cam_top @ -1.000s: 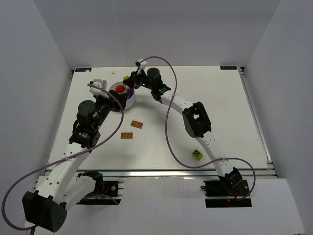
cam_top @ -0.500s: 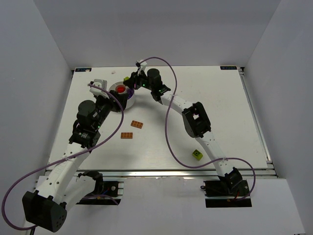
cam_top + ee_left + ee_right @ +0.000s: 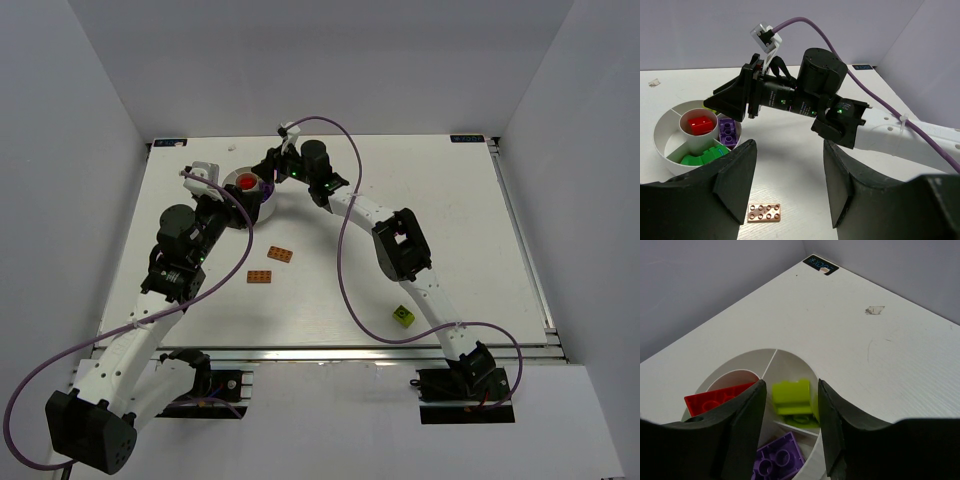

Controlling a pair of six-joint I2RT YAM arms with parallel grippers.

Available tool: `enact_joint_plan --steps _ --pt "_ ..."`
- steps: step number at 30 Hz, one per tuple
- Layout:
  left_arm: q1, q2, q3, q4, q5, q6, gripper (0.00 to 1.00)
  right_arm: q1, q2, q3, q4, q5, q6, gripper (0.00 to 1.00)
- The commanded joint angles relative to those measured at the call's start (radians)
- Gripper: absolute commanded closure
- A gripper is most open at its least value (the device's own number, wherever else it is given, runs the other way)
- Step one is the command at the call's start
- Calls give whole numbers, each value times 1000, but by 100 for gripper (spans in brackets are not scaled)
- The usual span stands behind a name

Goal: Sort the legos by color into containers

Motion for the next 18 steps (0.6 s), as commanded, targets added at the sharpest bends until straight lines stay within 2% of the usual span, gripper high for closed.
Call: enact_joint_plan --steps 1,10,15,17,18 --pt "5 -3 2 12 13 -6 35 4 -5 19 42 1 6 47" --pt "5 -3 0 11 13 -6 35 -4 -19 22 33 -5 -1 43" --pt "7 -3 -3 14 6 0 37 -41 -108 4 -44 -46 -67 38" --pt "7 -5 -8 23 7 0 42 -71 -187 -39 -138 -127 -190 34" --pt "7 -6 -14 26 12 1 57 -84 -223 -60 -185 -172 -237 32"
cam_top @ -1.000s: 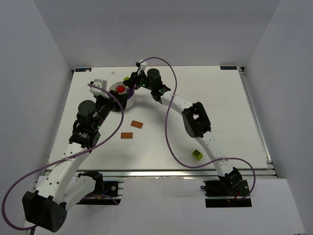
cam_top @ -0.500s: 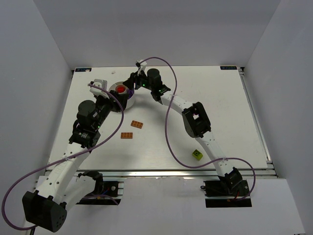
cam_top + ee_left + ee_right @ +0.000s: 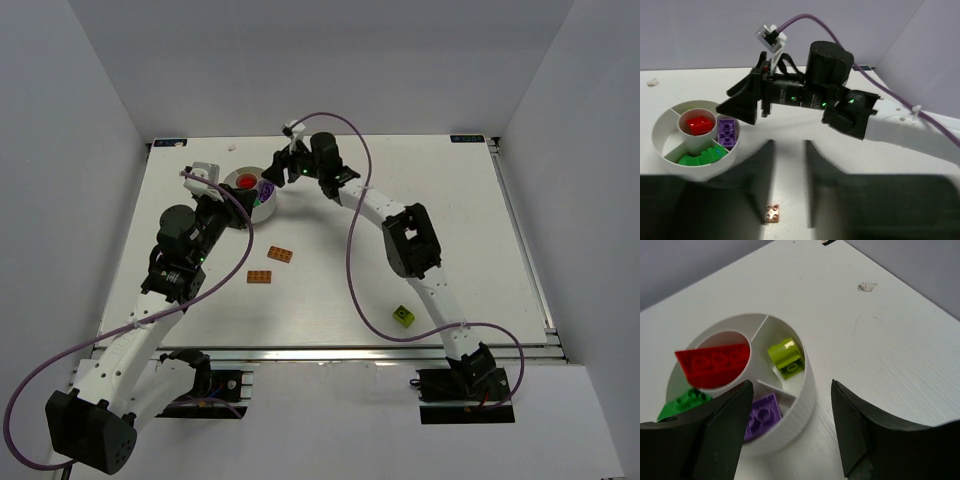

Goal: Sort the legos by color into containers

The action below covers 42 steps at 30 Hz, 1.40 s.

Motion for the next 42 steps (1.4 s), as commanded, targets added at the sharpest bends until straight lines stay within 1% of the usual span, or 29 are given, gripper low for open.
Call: enact_joint_plan --steps 1,2,3,4,5,6,7,8,9,10,11,12,13,14,15,16,19,20,21,23,26,29,33,36,38,42 --pt "7 -6 -15 29 16 8 68 -68 -214 -50 -146 -176 -262 31" --pt "7 -3 -15 32 19 3 81 -92 -304 -130 -252 -292 -320 29" --pt "7 4 -15 32 19 2 99 -104 -360 -186 -306 -342 -380 28" --pt "7 8 -13 31 30 0 100 -112 -474 -243 -381 -385 -543 26" --pt "7 11 -13 32 38 -4 100 -112 -539 -310 -495 -393 -619 22" --pt "8 15 -13 34 44 -7 100 -112 -616 -494 -518 -376 -679 11" --pt "8 21 -13 38 56 -10 100 -112 -766 -600 -520 -355 -718 11" --pt "8 24 -12 35 58 -12 100 -112 -835 -702 -521 -309 -767 11" --pt "8 28 -12 34 58 -14 93 -112 -906 -878 -524 -272 -781 11" --pt "10 31 -9 31 53 -15 71 -112 -969 -954 -521 -236 -781 11" --pt "10 34 -7 29 47 -18 58 -114 -1080 -1017 -538 -170 -787 11" --pt "10 34 -7 28 38 -21 48 -115 -1129 -1110 -608 -143 -812 10" --pt "10 34 -10 26 32 -27 41 -117 -1205 -1146 -645 -111 -809 11" --pt "10 37 -10 25 24 -32 33 -117 -1236 -1179 -679 -44 -794 11" --pt "10 38 -9 25 24 -33 32 -118 -1267 -1205 -717 -18 -771 14" --pt "10 41 -6 20 21 -33 31 -120 -1316 -1257 -796 1 -764 17" --pt "10 48 -4 12 12 -35 29 -118 -1376 -1340 -926 107 -731 25" --pt "10 48 -3 12 13 -34 29 -118 -1376 -1358 -926 181 -717 27" --pt "10 48 -4 11 13 -33 29 -118 -1388 -1374 -964 211 -708 28" --pt "10 43 -4 14 15 -30 29 -118 -1404 -1429 -1007 259 -700 29" --pt "10 38 -4 15 18 -30 29 -109 -1428 -1482 -1020 285 -683 28" --pt "10 34 -6 15 16 -29 28 -97 -1434 -1483 -1027 328 -668 27" --pt "10 35 -3 15 26 -29 28 -65 -1391 -1458 -1093 317 -665 27" --pt "10 34 -3 12 27 -27 28 -28 -1347 -1455 -1101 322 -659 27" --pt "8 32 -3 12 26 -24 28 -17 -1321 -1446 -1106 293 -660 27" --pt "10 34 -1 12 27 -24 28 0 -1278 -1423 -1115 282 -645 30"
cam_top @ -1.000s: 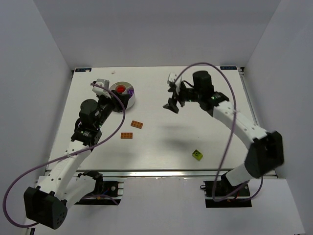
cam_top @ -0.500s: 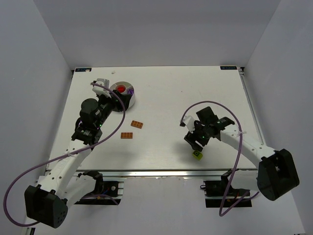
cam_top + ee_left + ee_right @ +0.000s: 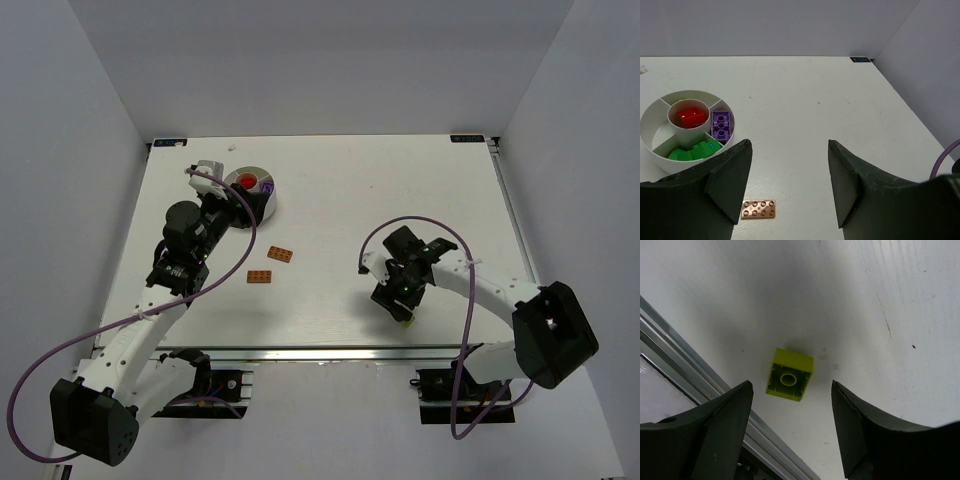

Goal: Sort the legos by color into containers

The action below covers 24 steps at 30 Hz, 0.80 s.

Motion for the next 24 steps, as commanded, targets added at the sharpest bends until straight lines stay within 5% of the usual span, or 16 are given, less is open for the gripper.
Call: enact_joint_plan --steps 1,17,20,24 --pt "3 -14 5 -5 7 2 28 25 24 48 -14 3 36 31" --pt "4 -15 5 -3 16 4 28 59 117 42 36 74 73 49" --pt "4 -14 5 -5 16 4 28 60 127 45 38 77 73 61" --pt "4 -15 7 -5 14 4 28 63 120 96 35 75 64 88"
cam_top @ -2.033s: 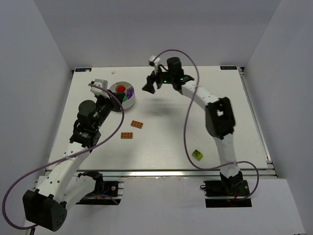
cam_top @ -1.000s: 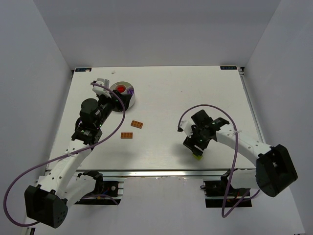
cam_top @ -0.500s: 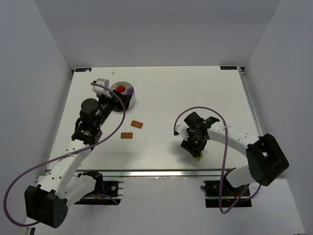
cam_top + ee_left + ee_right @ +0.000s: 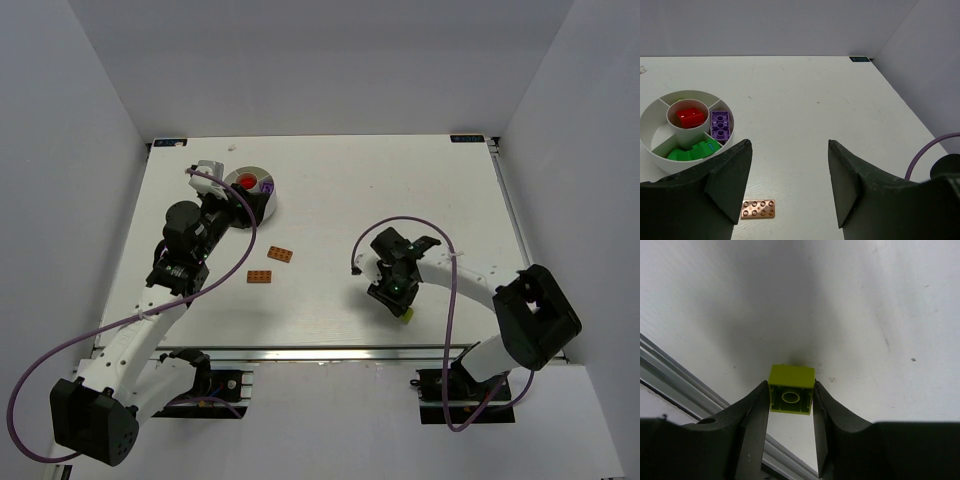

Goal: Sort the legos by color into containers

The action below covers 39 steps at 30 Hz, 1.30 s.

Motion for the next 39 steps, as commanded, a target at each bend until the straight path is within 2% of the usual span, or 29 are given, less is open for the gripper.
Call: enact_joint_plan --steps 1,5,10,11,14,15,18,19,22,24,28,31,39 --pt "4 -15 7 -5 9 4 28 8 -10 110 6 -3 -15 90" --pt "4 -20 7 -11 -5 10 28 8 17 279 63 -75 -38 100" --pt "4 -21 4 -20 -51 33 28 8 167 506 212 -184 -61 100" --pt "4 -20 4 -23 -57 36 28 6 196 594 236 -198 -61 100" --pt "6 -9 8 -34 -74 50 28 6 337 737 356 -181 -29 100" --pt "6 -9 10 -39 -77 53 28 8 411 832 427 -169 7 100" --pt "7 -9 13 -48 -94 64 28 8 543 972 604 -49 136 100" --pt "9 -11 13 -48 -96 67 28 5 572 997 717 -19 153 100" --pt "16 -12 18 -52 -99 71 28 -5 657 1046 947 -34 237 100" --pt "21 -15 19 -52 -96 71 28 -6 719 1078 1017 -49 282 100" --pt "26 -30 19 -48 -87 70 28 -12 859 1280 1051 -74 450 100" --pt "29 -35 21 -51 -87 71 28 -14 931 1363 1112 -100 518 100" --pt "43 -21 25 -48 -54 62 28 -18 1066 1479 1158 -143 638 100"
